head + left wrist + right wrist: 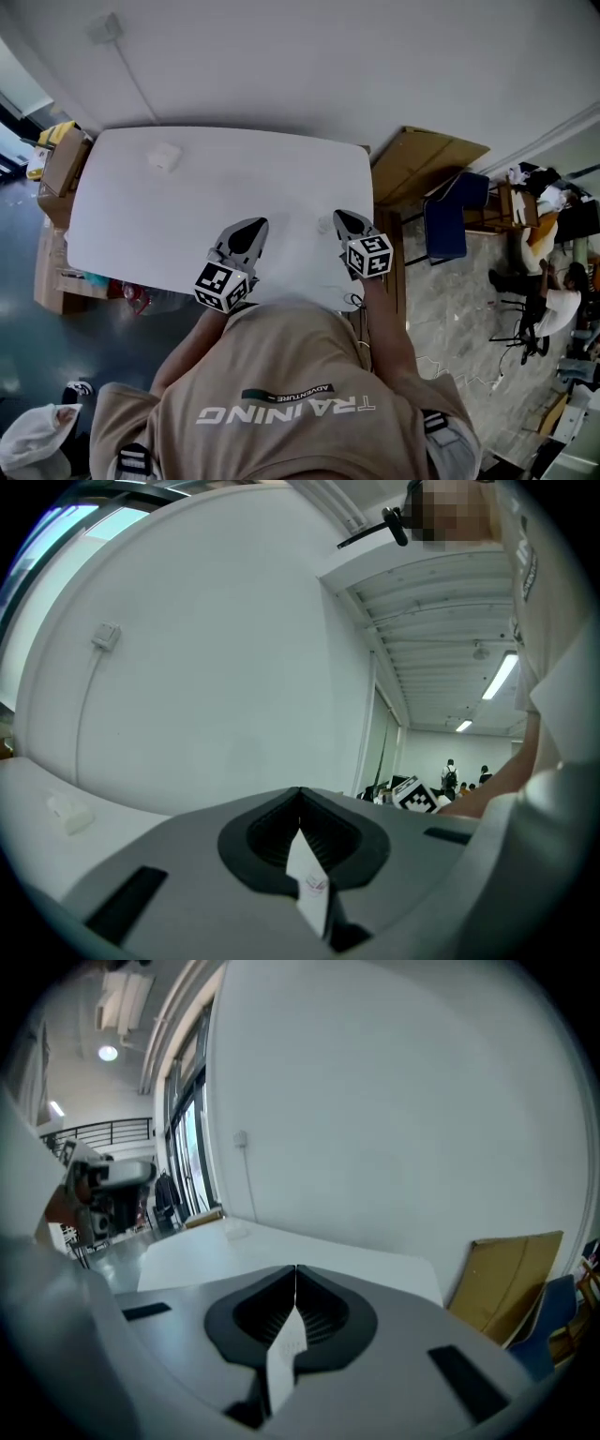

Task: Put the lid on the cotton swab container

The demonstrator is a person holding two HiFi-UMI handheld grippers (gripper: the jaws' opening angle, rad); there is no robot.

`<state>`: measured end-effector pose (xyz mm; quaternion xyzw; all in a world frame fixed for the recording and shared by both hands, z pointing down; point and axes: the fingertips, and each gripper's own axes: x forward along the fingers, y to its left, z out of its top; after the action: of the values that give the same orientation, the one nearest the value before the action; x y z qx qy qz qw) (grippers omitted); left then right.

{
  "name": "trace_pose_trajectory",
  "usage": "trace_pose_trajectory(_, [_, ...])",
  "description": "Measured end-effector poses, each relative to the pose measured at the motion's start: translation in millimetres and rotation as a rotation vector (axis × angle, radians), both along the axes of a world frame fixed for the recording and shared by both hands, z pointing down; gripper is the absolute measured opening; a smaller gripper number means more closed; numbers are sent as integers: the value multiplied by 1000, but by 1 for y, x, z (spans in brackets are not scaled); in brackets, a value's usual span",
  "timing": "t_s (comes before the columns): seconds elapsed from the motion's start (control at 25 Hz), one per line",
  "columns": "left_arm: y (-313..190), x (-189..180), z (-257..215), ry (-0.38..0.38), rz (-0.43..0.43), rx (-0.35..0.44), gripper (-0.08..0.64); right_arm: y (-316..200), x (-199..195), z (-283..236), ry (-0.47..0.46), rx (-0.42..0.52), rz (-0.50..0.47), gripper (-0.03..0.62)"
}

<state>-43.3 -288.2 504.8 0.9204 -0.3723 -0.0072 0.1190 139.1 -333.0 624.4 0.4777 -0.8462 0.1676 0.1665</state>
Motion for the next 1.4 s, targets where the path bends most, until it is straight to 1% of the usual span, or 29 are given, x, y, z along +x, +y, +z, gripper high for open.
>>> trace_pose_trajectory(0.08, [-7, -3, -5, 12, -5, 4, 12, 0, 1, -33, -42, 75, 13, 18])
trace_pose_trajectory(0.24, [-19, -2, -16, 20, 1, 32, 12, 3, 1, -93, -50, 221, 21, 18])
trace_pose_trajectory(0.32, [-24, 1, -26, 27, 8, 61, 12, 9, 2, -122, -80, 286, 29, 18])
trace_pose_trajectory(0.4, [-29, 4, -37, 39, 20, 97, 12, 16, 4, -144, -108, 339, 41, 18])
trace_pose_trajectory(0.48, [-35, 9, -46, 48, 35, 128, 12, 25, 6, -160, -110, 385, 56, 18])
trace_pose_trajectory(0.56, [-39, 15, -52, 36, 49, 146, 12, 34, 8, -172, -109, 416, 67, 18])
trace_pose_trajectory(0.68, [-42, 21, -59, 31, 73, 166, 12, 44, 6, -180, -104, 431, 69, 18])
trace_pose_trajectory(0.88, [-42, 22, -54, 16, 100, 148, 12, 46, -6, -178, -96, 425, 44, 18])
trace_pose_trajectory(1.04, [-45, 19, -50, 16, 98, 135, 12, 46, -11, -173, -90, 409, 25, 18])
trace_pose_trajectory(1.24, [-44, 20, -49, 19, 98, 128, 12, 46, -5, -172, -149, 389, 43, 18])
trace_pose_trajectory(1.4, [-43, 20, -50, 14, 102, 132, 12, 44, -7, -171, -118, 387, 25, 18])
